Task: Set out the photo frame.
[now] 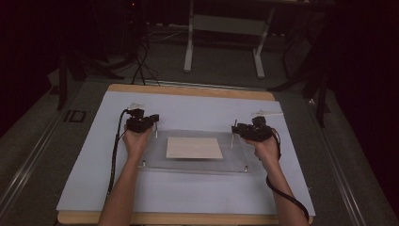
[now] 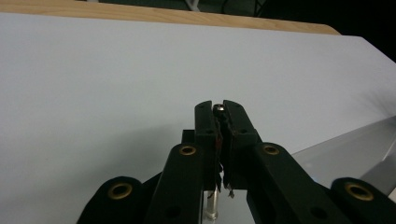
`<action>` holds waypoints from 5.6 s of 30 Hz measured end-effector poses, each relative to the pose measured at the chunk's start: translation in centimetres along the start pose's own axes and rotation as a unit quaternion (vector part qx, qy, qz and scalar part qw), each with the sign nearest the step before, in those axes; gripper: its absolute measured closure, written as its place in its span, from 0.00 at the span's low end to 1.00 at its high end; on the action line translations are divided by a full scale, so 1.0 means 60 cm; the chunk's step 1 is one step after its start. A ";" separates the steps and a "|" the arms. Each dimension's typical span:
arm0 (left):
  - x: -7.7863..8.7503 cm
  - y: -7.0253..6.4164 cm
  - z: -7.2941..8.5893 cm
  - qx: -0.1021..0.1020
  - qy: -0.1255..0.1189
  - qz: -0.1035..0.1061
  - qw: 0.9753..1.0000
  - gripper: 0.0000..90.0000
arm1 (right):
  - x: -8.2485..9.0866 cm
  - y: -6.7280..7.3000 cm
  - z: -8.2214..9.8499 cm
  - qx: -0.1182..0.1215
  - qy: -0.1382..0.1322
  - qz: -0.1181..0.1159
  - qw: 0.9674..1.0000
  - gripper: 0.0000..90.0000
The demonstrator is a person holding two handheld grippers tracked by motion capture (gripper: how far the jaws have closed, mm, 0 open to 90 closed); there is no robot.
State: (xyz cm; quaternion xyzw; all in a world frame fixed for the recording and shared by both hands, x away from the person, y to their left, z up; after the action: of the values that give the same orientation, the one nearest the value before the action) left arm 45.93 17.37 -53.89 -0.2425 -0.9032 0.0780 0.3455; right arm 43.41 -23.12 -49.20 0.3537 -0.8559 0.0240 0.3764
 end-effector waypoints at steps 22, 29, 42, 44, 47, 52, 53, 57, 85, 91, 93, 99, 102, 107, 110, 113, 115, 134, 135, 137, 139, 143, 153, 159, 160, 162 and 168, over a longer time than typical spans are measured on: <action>-0.002 0.001 0.000 0.007 -0.001 0.003 1.000 0.96 | 0.057 0.109 0.003 0.076 0.007 -0.083 0.994 0.68; -0.002 0.002 0.000 0.008 0.000 0.004 1.000 0.96 | 0.078 0.139 0.011 0.103 -0.004 -0.109 0.989 0.84; -0.003 0.002 0.000 0.010 0.000 0.004 1.000 0.95 | 0.102 0.186 0.045 0.125 -0.013 -0.110 0.986 1.00; -0.003 0.002 0.000 0.012 0.000 0.004 1.000 0.95 | 0.102 0.191 0.050 0.130 -0.013 -0.115 0.985 1.00; -0.003 0.001 0.001 0.013 -0.001 0.005 1.000 0.95 | 0.100 0.198 0.055 0.131 -0.012 -0.121 0.984 1.00; -0.003 0.002 0.001 0.015 -0.002 0.006 1.000 0.95 | 0.096 0.214 0.062 0.138 -0.008 -0.130 0.982 1.00; -0.003 0.002 0.001 0.015 -0.002 0.006 1.000 0.95 | 0.094 0.217 0.063 0.140 -0.007 -0.131 0.981 1.00; -0.004 0.002 0.001 0.017 -0.003 0.007 1.000 0.95 | 0.088 0.233 0.070 0.149 -0.004 -0.139 0.979 1.00; -0.005 0.003 0.001 0.021 -0.003 0.011 1.000 0.95 | 0.058 0.291 0.115 0.183 0.013 -0.136 0.974 1.00; -0.006 0.004 0.001 0.023 -0.002 0.014 1.000 0.95 | 0.049 0.294 0.119 0.202 0.012 -0.093 0.975 1.00; -0.006 0.004 0.001 0.023 -0.001 0.014 1.000 0.95 | 0.046 0.295 0.121 0.203 0.010 -0.083 0.976 1.00; -0.007 0.007 0.000 0.032 -0.001 0.022 0.999 0.94 | 0.044 0.291 0.120 0.183 -0.006 -0.079 0.980 1.00; -0.007 0.007 -0.001 0.036 0.001 0.023 0.999 0.94 | 0.046 0.292 0.117 0.182 -0.015 -0.073 0.981 1.00; -0.008 0.010 -0.001 0.044 0.002 0.034 0.998 0.94 | 0.048 0.292 0.113 0.179 -0.024 -0.069 0.981 1.00; -0.008 0.012 -0.001 0.048 0.002 0.039 0.998 0.93 | 0.048 0.291 0.110 0.179 -0.028 -0.069 0.981 1.00; -0.009 0.013 -0.002 0.047 0.004 0.041 0.998 0.93 | 0.049 0.291 0.108 0.178 -0.027 -0.068 0.981 1.00; -0.009 0.013 -0.003 0.045 0.007 0.042 0.998 0.93 | 0.050 0.291 0.106 0.179 -0.029 -0.068 0.981 1.00; 0.013 0.018 -0.013 0.005 0.000 0.033 0.999 0.74 | 0.062 0.282 0.084 0.167 -0.048 -0.062 0.983 1.00; 0.017 0.019 -0.013 0.001 0.000 0.031 1.000 0.73 | 0.062 0.281 0.083 0.167 -0.048 -0.061 0.983 1.00; 0.023 0.020 -0.013 -0.008 0.000 0.028 1.000 0.71 | 0.063 0.281 0.081 0.166 -0.049 -0.061 0.983 1.00; 0.031 0.020 -0.012 -0.017 -0.001 0.026 1.000 0.71 | 0.063 0.281 0.078 0.165 -0.050 -0.060 0.983 1.00; 0.046 0.016 -0.011 -0.034 -0.009 0.030 0.999 0.70 | 0.065 0.279 0.071 0.164 -0.055 -0.059 0.983 1.00; 0.082 -0.002 -0.010 -0.071 -0.031 0.044 0.996 0.67 | 0.067 0.275 0.056 0.159 -0.059 -0.061 0.984 1.00; 0.103 -0.018 -0.009 -0.093 -0.048 0.047 0.993 0.66 | 0.070 0.271 0.045 0.152 -0.062 -0.060 0.985 1.00; 0.106 -0.021 -0.009 -0.097 -0.050 0.048 0.993 0.66 | 0.071 0.270 0.043 0.152 -0.063 -0.059 0.985 1.00; 0.111 -0.024 -0.008 -0.101 -0.054 0.049 0.992 0.66 | 0.072 0.269 0.039 0.153 -0.064 -0.056 0.985 1.00; 0.122 -0.021 -0.003 -0.099 -0.064 0.048 0.992 0.66 | 0.074 0.266 0.024 0.150 -0.070 -0.053 0.985 1.00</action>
State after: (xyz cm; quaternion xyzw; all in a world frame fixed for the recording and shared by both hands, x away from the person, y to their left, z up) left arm 40.84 19.89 -49.07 -0.3134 -0.9140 0.0197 0.2568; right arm 30.46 -14.20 -43.72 0.4513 -0.8472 0.1072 0.2591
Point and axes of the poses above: each handheld gripper's, and its own axes: x roughly backward along the jaws, z roughly out of its underside, y roughly to its left, the point moved 3 cm from there along -x, roughly forward along the jaws, and after that the axes turned 6 degrees about y, right-handed, at the moved point
